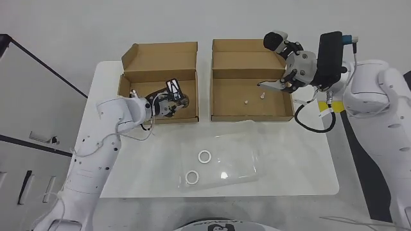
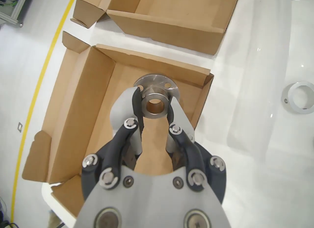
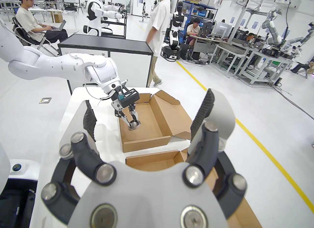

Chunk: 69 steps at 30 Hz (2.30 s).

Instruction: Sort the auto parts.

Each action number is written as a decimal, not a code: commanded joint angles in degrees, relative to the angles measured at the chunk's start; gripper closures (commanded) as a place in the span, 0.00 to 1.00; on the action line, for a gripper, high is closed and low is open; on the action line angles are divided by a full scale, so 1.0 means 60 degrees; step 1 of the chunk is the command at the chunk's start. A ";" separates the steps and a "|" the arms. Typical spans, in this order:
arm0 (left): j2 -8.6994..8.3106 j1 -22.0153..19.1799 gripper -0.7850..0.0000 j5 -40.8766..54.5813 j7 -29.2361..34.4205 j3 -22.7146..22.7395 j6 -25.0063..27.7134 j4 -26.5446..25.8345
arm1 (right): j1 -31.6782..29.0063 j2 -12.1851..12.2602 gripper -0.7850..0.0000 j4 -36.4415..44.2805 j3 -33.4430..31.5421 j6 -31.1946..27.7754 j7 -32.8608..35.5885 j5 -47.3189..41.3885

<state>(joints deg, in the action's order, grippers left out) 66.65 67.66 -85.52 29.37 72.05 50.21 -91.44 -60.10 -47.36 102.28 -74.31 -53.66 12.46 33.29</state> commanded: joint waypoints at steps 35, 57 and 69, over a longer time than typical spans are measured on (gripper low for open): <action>0.0174 -0.1912 0.81 -0.1992 -0.0816 -0.2096 -0.0592 0.3093 | 0.0000 0.0000 0.00 0.0000 0.0000 0.0000 0.0000 0.0000; -0.0150 -0.1635 0.00 -0.0588 -0.0296 -0.0874 0.0597 0.1179 | 0.0000 0.0000 0.00 0.0000 0.0000 0.0000 0.0000 0.0000; -0.0770 0.0443 0.00 0.3172 0.2681 -0.0234 0.1298 -0.2735 | 0.0000 0.0000 0.00 0.0000 0.0000 0.0000 0.0000 0.0000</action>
<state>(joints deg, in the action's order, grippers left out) 62.39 69.30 -69.48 43.24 70.38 58.00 -105.51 -60.10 -47.36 102.28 -74.31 -53.66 12.46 33.29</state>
